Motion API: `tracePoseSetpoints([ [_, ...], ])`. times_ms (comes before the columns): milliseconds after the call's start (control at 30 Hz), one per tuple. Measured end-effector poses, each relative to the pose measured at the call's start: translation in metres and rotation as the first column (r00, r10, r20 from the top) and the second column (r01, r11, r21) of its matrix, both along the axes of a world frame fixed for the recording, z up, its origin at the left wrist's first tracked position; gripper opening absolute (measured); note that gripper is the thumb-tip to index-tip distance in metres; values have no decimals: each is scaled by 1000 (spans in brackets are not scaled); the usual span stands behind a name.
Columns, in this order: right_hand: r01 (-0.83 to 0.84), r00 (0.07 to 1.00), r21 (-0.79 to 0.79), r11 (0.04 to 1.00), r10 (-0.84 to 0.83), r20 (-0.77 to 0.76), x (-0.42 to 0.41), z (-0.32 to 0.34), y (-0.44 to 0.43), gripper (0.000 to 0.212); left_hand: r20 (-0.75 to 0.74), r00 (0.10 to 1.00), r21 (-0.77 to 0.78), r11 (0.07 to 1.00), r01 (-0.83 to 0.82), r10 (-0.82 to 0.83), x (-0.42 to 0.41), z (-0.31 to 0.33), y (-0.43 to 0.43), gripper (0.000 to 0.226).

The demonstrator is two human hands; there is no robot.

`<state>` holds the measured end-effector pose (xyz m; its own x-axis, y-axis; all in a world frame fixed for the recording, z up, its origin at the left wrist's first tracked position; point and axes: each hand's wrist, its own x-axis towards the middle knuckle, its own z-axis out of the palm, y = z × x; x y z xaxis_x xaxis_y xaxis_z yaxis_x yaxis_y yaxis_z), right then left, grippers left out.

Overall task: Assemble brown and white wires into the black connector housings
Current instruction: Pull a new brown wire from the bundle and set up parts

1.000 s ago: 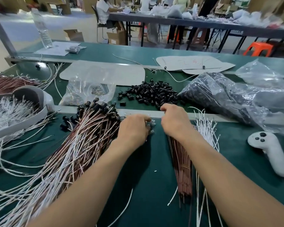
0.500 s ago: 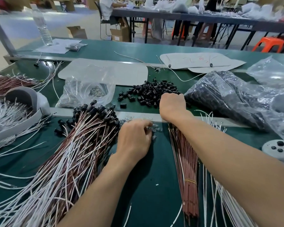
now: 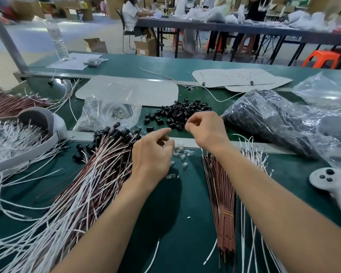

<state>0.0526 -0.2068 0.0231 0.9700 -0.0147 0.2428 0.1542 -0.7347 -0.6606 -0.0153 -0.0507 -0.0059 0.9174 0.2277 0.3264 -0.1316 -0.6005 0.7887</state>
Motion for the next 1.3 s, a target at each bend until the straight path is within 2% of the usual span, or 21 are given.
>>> tracePoseSetpoints([
  [33, -19, 998, 220, 975, 31, -50, -14, 1, 3, 14, -25, 999, -49, 998, 47, -48, -1, 0, 2, 41],
  [100, -38, 980, 549, 835, 139, -144, -43, -7, 9, 22, -47, 985, -158, 975, 159, -168, -7, -3, 2, 51],
  [167, -15, 945, 702, 712, 239, -222, -67, -17, 10, 26, -18, 968, -218, 946, 241, -250, -15, -7, -1, 44],
  [233, 32, 936, 738, 674, 238, -258, -83, -23, 6, 28, 18, 954, -241, 925, 295, -299, -22, -9, -6, 33],
  [267, 59, 949, 686, 725, 172, -264, -88, -22, 3, 27, 22, 951, -245, 920, 305, -309, -24, -10, -8, 34],
  [300, 94, 966, 546, 833, 55, -251, -92, -21, -2, 26, 11, 953, -254, 921, 295, -302, -26, -12, -10, 35],
  [333, 140, 974, 307, 941, -75, -214, -93, -20, -9, 24, -10, 959, -269, 924, 271, -285, -28, -13, -11, 34],
  [367, 182, 970, 24, 983, -175, -170, -96, -16, -15, 25, -35, 964, -280, 928, 245, -264, -29, -15, -11, 32],
  [400, 200, 956, -238, 950, -242, -163, -101, -11, -19, 29, -59, 967, -279, 935, 221, -246, -31, -18, -11, 29],
  [433, 179, 941, -424, 888, -280, -190, -107, -6, -22, 36, -82, 969, -273, 940, 204, -234, -33, -20, -11, 27],
  [500, 77, 922, -591, 803, -283, -264, -117, -3, -21, 46, -119, 968, -269, 945, 184, -222, -37, -23, -12, 24],
  [567, 19, 926, -623, 782, -248, -283, -124, -5, -16, 47, -135, 972, -243, 957, 156, -193, -40, -24, -11, 22],
  [667, 22, 933, -609, 793, -235, -272, -124, -7, -11, 33, -127, 981, -124, 984, 129, -144, -40, -25, -10, 26],
  [733, 31, 927, -614, 789, -252, -277, -124, -6, -9, 31, -105, 988, -61, 992, 109, -115, -41, -27, -8, 30],
  [833, 26, 928, -638, 769, -256, -271, -129, -4, -9, 30, -55, 988, -80, 987, 141, -146, -42, -29, -6, 22],
  [967, -50, 938, -699, 713, -206, -278, -135, -1, -5, 43, -7, 991, -92, 987, 130, -131, -41, -31, -3, 22],
  [1133, -98, 935, -635, 766, -148, -323, -134, -5, -2, 34, -22, 998, -42, 997, 58, -59, -39, -32, -2, 17],
  [1233, -108, 932, -575, 811, -119, -342, -128, -7, -12, 31, -30, 997, -7, 998, 68, -68, -39, -33, -2, 9],
  [1300, -132, 921, -513, 848, -86, -379, -120, -7, -25, 21, -26, 996, -19, 997, 79, -80, -40, -32, -1, 11],
])
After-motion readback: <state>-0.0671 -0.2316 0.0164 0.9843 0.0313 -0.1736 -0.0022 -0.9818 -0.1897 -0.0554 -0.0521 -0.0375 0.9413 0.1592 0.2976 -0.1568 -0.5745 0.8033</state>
